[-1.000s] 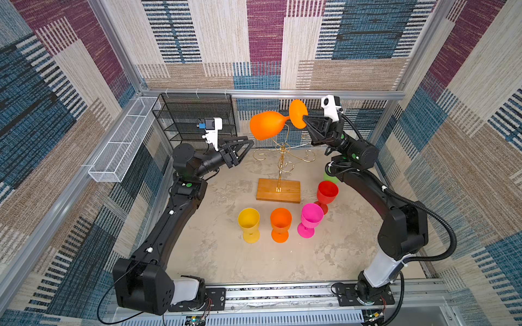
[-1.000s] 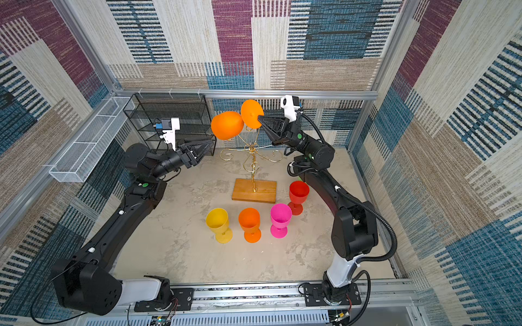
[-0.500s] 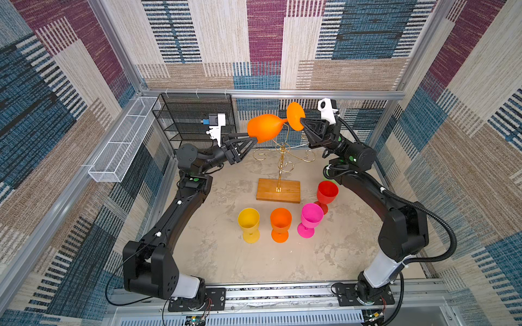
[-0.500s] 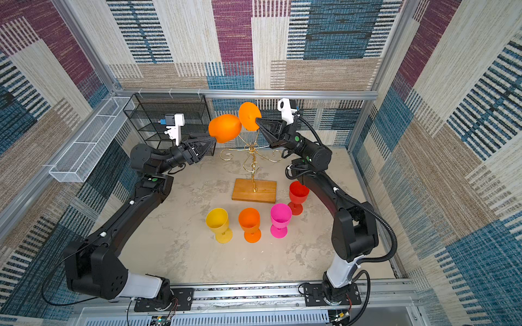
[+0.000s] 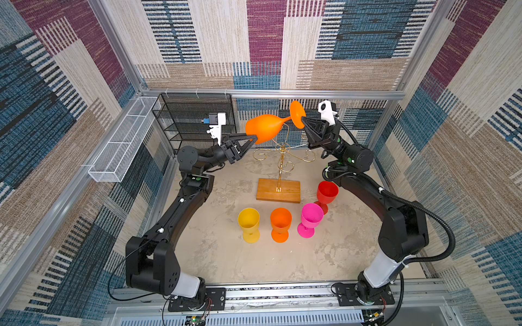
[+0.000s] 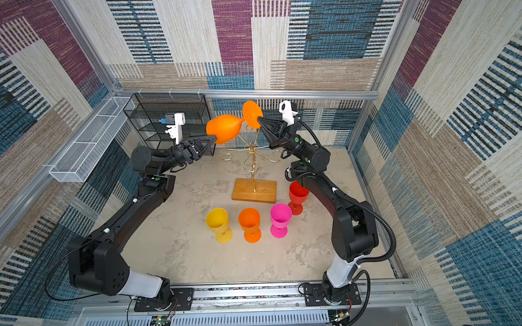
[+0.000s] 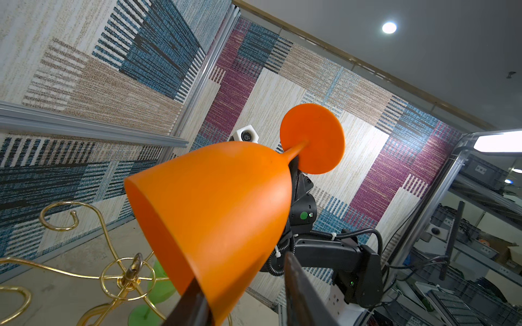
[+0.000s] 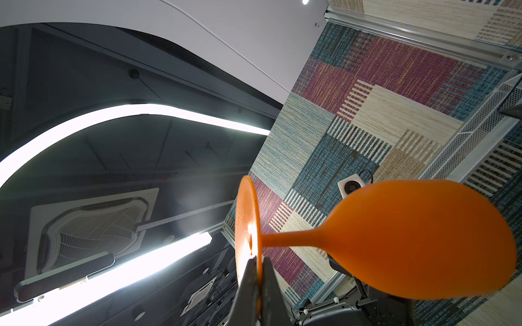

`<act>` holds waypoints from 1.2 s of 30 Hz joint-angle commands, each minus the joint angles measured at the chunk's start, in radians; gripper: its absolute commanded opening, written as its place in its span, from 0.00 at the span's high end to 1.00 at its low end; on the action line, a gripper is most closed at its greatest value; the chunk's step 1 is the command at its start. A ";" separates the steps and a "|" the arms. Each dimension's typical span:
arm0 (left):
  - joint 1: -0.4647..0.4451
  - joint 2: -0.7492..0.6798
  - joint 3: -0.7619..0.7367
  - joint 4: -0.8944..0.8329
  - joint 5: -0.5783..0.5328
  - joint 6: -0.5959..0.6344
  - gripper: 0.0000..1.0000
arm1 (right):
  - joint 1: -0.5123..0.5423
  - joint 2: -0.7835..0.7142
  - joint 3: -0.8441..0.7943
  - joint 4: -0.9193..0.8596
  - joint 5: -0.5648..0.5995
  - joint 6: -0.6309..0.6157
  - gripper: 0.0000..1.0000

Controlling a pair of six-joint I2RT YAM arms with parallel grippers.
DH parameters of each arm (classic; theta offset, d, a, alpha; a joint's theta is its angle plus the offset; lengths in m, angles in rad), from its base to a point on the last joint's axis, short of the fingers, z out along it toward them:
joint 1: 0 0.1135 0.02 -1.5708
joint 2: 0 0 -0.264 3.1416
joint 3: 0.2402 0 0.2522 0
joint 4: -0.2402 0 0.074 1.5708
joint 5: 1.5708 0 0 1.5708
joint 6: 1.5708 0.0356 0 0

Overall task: Take the wine glass off the wine glass rack
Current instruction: 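Close the left gripper on the orange glass's bowl held by the right gripper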

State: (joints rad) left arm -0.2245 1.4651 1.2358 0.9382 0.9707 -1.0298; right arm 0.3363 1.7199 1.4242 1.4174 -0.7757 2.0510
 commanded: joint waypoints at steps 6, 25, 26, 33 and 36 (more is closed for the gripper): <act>-0.009 -0.031 0.005 0.105 0.033 -0.051 0.78 | 0.000 0.013 -0.013 0.429 0.012 0.079 0.97; -0.021 -0.078 -0.003 0.192 0.051 -0.147 1.00 | -0.005 0.045 -0.024 0.415 0.050 0.120 0.81; -0.021 -0.080 -0.005 0.200 0.051 -0.155 1.00 | -0.005 0.048 -0.024 0.415 0.053 0.122 0.79; -0.022 -0.106 -0.009 0.232 0.054 -0.187 1.00 | -0.030 0.048 -0.001 0.396 0.041 0.113 0.65; -0.022 -0.130 -0.002 0.204 0.057 -0.172 1.00 | -0.045 0.031 -0.008 0.370 0.025 0.078 0.62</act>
State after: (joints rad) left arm -0.2466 1.3529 1.2263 1.1168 1.0245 -1.2007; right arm 0.3000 1.7683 1.4120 1.4178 -0.7208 2.0514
